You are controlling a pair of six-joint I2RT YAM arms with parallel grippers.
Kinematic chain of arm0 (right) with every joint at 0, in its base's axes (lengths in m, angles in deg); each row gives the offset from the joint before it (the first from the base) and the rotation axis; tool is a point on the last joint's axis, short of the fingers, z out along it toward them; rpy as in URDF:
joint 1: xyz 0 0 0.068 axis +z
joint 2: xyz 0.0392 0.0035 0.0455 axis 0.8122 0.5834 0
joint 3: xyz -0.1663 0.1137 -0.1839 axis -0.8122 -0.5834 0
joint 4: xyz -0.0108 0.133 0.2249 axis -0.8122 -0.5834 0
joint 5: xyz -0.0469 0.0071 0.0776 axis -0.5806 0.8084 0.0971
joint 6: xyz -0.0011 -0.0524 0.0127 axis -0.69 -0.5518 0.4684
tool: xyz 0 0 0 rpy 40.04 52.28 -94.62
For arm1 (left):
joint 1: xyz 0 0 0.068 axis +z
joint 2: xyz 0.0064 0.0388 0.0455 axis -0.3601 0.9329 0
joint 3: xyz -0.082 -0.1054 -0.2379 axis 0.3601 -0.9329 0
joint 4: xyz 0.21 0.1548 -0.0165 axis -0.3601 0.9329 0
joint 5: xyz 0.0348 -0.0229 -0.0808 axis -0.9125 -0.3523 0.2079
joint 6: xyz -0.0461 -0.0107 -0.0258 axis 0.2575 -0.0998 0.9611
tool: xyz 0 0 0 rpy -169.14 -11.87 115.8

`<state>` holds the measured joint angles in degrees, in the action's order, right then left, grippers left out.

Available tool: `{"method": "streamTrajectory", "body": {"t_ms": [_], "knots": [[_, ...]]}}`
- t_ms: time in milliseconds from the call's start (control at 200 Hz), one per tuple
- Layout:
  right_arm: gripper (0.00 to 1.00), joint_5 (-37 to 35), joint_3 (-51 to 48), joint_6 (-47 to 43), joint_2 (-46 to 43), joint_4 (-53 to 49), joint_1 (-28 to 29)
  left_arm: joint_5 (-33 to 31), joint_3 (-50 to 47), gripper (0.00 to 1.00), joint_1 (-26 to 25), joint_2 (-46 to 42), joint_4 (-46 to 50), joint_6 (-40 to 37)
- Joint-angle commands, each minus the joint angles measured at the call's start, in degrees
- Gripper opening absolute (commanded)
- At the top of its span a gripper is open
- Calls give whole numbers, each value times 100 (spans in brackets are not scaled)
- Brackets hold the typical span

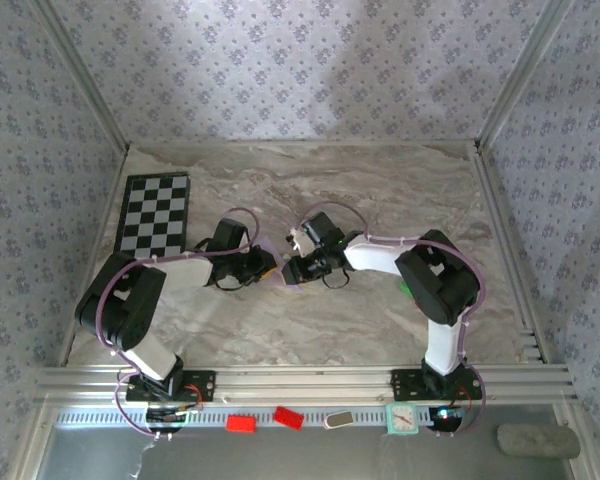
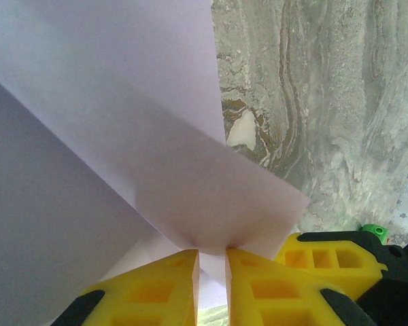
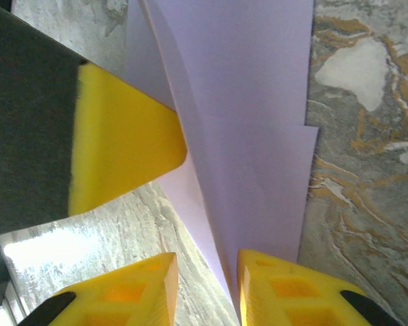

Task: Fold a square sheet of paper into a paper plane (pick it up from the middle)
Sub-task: Fourth fold the wing at the center of the table.

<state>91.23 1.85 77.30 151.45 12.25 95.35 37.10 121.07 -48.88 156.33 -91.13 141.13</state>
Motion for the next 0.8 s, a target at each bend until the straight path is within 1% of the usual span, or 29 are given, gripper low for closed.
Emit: {"method": "streamTrajectory", "body": {"t_ms": [0,365,795], "knots": [[31,-136,-48,-63,-87,-70,31,33,85,18,-35,-85,39,-19],[31,-159,204,-262,159,-143,87,24,71,18,-31,-110,37,1],[26,-272,420,-552,408,-186,109,17,48,18,-34,-119,57,10]]}}
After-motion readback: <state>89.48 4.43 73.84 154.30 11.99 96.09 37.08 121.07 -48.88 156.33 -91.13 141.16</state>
